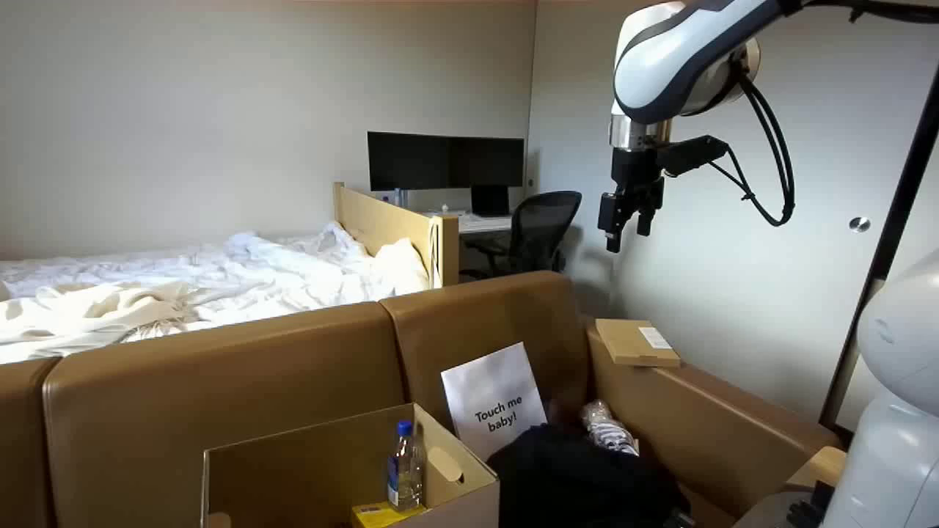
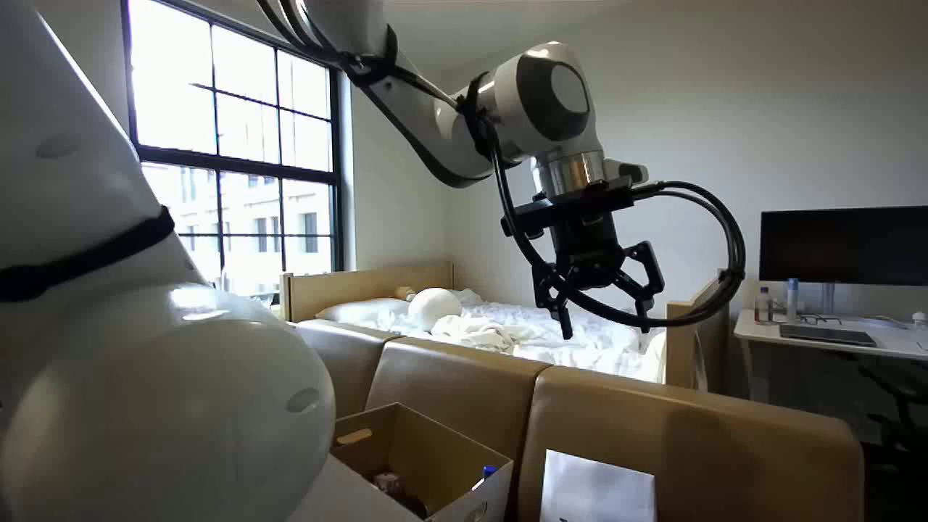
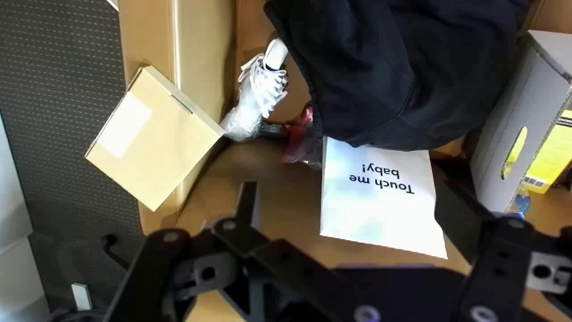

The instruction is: Put the black hoodie inside the box

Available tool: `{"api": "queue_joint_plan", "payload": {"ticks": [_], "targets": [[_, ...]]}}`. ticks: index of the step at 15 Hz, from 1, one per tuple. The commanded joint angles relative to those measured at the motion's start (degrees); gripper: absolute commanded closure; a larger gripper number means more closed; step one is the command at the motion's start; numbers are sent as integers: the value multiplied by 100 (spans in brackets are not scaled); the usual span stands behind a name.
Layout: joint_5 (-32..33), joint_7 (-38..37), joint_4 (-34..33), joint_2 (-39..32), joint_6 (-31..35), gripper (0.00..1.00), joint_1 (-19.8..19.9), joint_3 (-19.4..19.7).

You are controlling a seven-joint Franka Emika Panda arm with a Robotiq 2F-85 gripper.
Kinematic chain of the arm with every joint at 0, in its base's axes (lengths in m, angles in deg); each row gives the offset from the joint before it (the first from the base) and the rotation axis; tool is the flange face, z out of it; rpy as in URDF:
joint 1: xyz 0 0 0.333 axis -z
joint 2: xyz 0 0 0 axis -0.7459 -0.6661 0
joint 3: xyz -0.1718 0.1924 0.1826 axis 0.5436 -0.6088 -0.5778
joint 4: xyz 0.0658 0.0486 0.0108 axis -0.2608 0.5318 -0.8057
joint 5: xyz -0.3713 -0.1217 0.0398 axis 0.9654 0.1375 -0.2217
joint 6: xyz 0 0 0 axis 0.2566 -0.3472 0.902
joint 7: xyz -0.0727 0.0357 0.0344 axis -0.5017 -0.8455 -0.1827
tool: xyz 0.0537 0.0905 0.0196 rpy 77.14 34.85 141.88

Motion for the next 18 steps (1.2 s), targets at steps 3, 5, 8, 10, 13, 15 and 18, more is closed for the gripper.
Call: {"api": "queue_joint_plan", "payload": {"ticks": [3, 5, 8, 10, 13, 15, 18], "targets": [[0, -1, -10, 1, -16, 0, -8, 5], [0, -1, -10, 1, -16, 0, -8, 5], [0, -1, -10, 1, -16, 0, -8, 5], [-239, 250, 123, -87, 110, 0, -179, 110], [-958, 590, 657, -264, 193, 0, -582, 255], [-1172, 678, 1125, -444, 296, 0, -706, 218], [-648, 361, 1280, -1271, 1285, 0, -565, -19]]}}
